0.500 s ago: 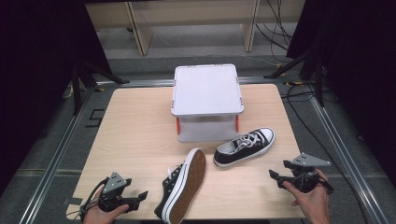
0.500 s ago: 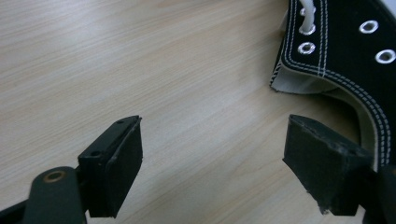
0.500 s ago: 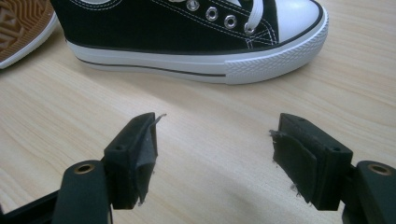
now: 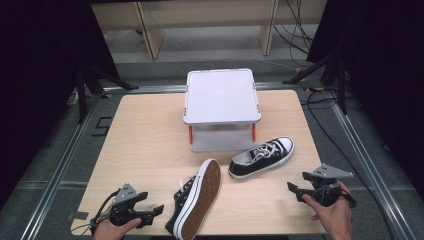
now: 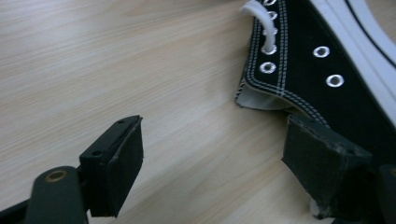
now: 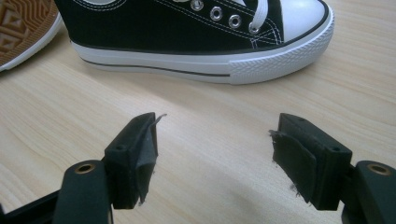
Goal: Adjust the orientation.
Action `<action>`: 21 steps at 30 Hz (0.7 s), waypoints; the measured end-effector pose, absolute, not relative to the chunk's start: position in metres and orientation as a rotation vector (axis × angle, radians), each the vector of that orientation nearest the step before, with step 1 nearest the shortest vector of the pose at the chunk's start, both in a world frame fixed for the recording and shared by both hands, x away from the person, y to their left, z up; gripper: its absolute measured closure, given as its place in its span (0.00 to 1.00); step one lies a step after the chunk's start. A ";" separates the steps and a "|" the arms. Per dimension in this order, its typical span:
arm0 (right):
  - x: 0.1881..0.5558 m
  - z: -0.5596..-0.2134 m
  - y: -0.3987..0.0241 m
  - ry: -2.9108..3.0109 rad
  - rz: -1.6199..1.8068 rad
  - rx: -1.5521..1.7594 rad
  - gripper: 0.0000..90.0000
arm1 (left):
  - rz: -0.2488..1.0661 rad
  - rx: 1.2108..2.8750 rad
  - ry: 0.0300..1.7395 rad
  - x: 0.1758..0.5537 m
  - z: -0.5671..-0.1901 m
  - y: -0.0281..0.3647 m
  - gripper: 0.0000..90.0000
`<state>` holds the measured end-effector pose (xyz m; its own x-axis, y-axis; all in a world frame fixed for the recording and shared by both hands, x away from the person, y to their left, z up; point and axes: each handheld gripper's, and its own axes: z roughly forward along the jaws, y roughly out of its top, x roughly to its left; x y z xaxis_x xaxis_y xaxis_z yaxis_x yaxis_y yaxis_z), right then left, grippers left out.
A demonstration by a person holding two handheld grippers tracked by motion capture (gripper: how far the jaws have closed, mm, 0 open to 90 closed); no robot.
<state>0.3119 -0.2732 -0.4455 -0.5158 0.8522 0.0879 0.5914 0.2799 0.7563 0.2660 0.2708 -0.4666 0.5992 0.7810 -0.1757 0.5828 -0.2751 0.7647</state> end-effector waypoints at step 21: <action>0.313 -0.446 -0.272 2.238 1.103 1.277 0.34 | 0.133 2.027 0.985 0.265 -0.463 0.226 0.31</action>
<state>0.3133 -0.2723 -0.4457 -0.5398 0.8377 0.0828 0.5759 0.2958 0.7621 0.2648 0.2258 -0.4632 0.6834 0.6856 -0.2509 0.5944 -0.3230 0.7364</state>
